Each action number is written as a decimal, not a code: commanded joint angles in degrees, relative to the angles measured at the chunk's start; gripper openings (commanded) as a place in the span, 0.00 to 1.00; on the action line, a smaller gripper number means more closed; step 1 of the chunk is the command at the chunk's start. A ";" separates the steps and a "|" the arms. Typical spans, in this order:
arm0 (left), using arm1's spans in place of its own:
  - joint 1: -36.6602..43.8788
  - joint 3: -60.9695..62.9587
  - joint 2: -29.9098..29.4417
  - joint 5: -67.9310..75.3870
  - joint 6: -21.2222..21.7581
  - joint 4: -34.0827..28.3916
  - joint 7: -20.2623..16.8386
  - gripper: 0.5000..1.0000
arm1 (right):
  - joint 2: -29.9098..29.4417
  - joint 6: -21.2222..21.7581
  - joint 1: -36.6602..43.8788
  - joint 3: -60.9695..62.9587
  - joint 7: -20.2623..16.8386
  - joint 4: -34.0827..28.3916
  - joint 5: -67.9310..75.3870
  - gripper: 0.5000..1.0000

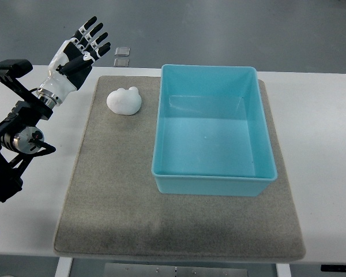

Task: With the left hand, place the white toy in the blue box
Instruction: 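Lower the left hand over the white bunny toy and wrap fingers around it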

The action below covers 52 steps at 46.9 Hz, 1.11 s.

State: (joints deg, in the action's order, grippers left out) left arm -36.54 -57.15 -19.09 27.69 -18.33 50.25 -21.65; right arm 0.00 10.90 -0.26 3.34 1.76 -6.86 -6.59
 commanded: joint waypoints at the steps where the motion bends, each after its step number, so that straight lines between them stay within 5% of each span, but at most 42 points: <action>1: -0.90 0.02 -0.94 3.68 0.49 -0.07 0.20 0.96 | 0.00 0.00 0.00 0.00 0.00 0.00 0.00 0.87; 35: -2.57 0.11 -3.58 62.30 10.16 -1.91 -0.68 0.94 | 0.00 0.00 0.00 0.00 0.00 0.00 0.00 0.87; 52: -4.33 7.31 -4.99 66.88 11.56 -1.74 -0.68 0.80 | 0.00 0.00 0.00 0.00 0.00 0.00 0.00 0.87</action>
State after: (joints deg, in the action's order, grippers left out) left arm -40.63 -50.54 -23.89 94.56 -7.58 48.48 -22.40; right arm 0.00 10.90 -0.26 3.34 1.76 -6.86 -6.59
